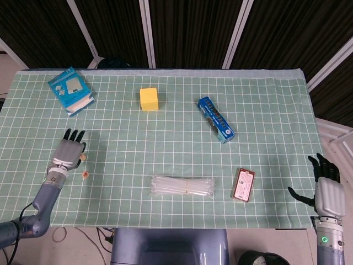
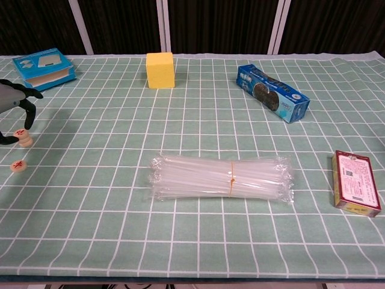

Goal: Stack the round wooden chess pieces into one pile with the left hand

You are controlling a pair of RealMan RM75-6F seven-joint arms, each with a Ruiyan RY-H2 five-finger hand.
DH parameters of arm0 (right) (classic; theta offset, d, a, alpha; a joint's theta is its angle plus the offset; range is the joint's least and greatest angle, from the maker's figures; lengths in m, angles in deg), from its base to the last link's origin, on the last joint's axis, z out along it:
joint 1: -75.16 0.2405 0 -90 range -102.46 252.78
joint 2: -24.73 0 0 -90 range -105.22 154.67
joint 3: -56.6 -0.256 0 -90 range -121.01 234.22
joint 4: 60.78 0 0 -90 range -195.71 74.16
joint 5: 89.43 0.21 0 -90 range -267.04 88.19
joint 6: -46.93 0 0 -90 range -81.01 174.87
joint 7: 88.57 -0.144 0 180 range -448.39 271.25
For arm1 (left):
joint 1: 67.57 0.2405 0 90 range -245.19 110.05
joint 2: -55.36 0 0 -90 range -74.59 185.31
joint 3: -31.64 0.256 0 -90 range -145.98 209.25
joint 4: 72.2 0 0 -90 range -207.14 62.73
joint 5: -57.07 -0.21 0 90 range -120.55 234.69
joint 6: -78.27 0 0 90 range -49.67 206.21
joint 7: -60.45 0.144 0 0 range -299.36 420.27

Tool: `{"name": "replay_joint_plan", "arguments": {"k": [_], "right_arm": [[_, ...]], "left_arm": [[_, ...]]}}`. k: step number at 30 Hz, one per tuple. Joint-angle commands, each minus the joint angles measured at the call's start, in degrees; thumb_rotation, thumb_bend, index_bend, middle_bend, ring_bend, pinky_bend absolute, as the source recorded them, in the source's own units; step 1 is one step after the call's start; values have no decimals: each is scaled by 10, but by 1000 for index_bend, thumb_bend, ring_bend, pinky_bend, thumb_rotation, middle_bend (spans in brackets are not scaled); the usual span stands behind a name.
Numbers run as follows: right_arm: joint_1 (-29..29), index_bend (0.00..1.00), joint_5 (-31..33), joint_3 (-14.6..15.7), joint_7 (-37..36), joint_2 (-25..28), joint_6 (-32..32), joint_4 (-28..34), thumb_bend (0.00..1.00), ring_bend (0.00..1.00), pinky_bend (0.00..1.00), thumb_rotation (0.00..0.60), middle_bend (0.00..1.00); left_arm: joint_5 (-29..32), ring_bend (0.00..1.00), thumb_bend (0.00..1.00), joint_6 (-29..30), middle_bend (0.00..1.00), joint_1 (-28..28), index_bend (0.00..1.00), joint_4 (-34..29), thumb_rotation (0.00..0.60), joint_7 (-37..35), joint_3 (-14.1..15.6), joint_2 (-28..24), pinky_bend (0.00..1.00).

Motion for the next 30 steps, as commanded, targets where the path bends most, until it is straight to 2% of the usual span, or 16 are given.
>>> {"name": "replay_joint_plan", "arguments": {"k": [1,11,17,24,30], "right_arm": [[0,118,0,0,0,0,1,0,266,0,0,600,49],[0,118,-1,0,3,-2,2,0,266,0,0,600,49],[1,118,-1,1,5,-3,2,-1,266,0,0,600,49],[0,118,-3,0,6,-3,4,-1,266,0,0,600,49],[0,118,-1,-1,4,-3,5,-1,266,0,0,600,49]], "left_arm": [[0,0,305,0,47,0,453,0,600,1,0,0,0],[-10,0,305,8,47,4,438,-13,600,-5,-2,-7,0],[-56,0,304,52,46,22,413,-69,600,-23,0,-40,0],[-125,0,294,77,45,50,381,-114,600,-57,28,-69,0],[-168,0,274,83,45,72,381,-107,600,-80,53,-71,0]]}}
